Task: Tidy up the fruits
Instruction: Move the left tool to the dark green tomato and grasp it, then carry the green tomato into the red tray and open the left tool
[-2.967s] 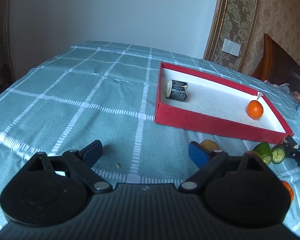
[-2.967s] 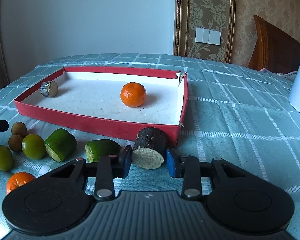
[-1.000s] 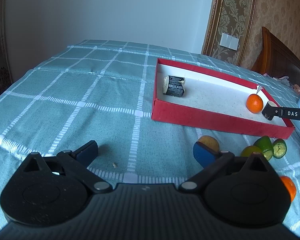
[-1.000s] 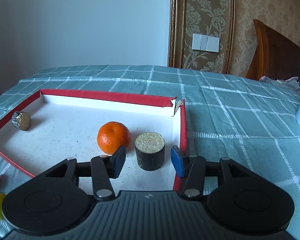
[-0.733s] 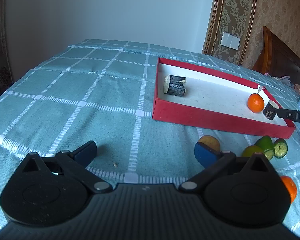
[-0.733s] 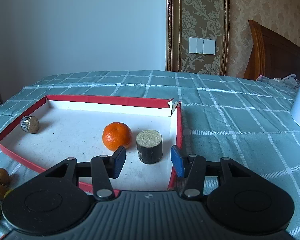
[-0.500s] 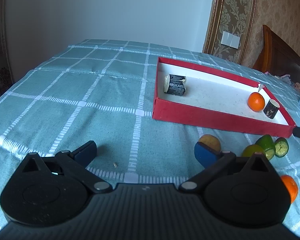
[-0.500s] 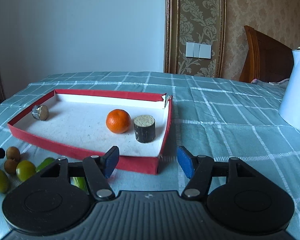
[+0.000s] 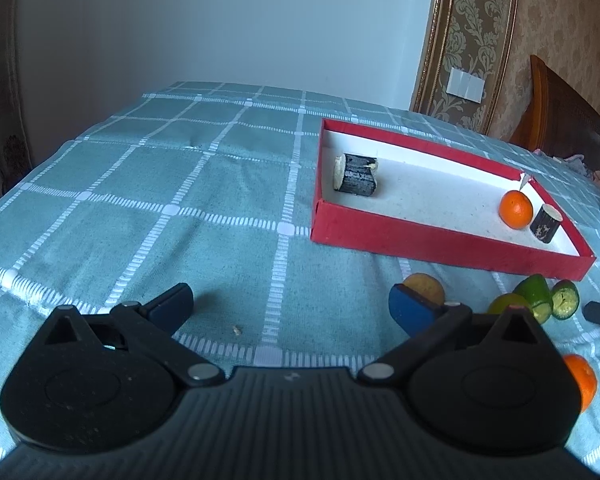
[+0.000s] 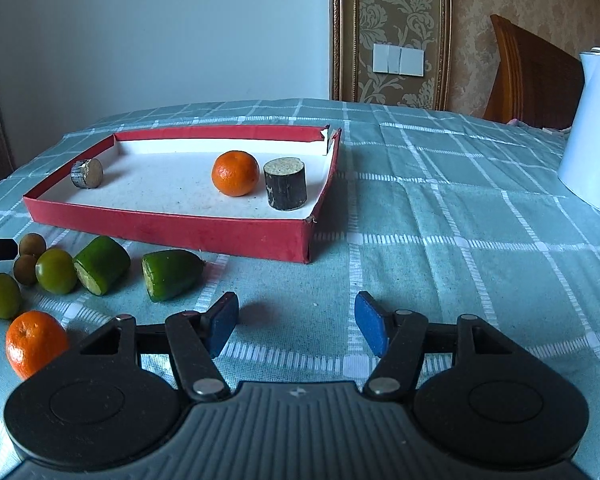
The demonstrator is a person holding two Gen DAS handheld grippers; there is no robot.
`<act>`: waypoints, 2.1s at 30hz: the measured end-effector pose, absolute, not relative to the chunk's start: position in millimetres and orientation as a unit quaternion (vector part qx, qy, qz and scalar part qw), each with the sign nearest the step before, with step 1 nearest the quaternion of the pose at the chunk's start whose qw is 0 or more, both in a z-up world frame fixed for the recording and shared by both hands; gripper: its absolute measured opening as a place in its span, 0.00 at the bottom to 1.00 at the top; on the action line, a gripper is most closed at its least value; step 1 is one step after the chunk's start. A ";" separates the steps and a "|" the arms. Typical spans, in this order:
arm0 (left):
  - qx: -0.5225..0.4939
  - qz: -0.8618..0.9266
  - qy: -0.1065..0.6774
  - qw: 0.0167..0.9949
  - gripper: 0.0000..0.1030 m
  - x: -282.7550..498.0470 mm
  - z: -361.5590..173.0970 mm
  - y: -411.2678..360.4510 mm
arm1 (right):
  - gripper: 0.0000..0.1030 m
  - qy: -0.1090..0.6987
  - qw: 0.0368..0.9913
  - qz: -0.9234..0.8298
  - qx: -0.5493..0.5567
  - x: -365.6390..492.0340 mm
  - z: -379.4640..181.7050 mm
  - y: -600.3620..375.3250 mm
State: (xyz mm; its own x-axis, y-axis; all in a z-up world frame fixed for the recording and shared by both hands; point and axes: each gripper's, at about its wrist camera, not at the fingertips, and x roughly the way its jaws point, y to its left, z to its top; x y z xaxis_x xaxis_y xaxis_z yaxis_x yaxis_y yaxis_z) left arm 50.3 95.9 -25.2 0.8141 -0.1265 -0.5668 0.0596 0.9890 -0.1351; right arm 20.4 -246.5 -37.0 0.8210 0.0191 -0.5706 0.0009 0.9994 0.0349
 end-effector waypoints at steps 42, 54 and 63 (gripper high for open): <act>0.032 -0.141 0.264 0.954 0.29 -8.5 0.4 15.9 | 0.67 0.303 0.953 0.010 0.011 22.8 -37.4 -243.3; 0.029 -0.117 0.253 0.960 0.29 62.1 26.3 16.5 | 0.67 0.303 0.953 0.010 0.010 23.0 -37.6 -243.1; 0.026 -0.098 0.282 0.954 0.29 112.9 16.4 15.2 | 0.67 0.303 0.953 0.010 0.010 22.8 -37.6 -243.2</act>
State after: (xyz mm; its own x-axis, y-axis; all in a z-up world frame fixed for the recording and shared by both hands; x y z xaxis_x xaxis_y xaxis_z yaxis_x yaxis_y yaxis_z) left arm 112.9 15.2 16.4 0.8219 -0.1718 -0.5432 0.2010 0.9796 -0.0056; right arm 22.8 -243.2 -37.6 0.8165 0.0247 -0.5768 -0.0122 0.9996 0.0256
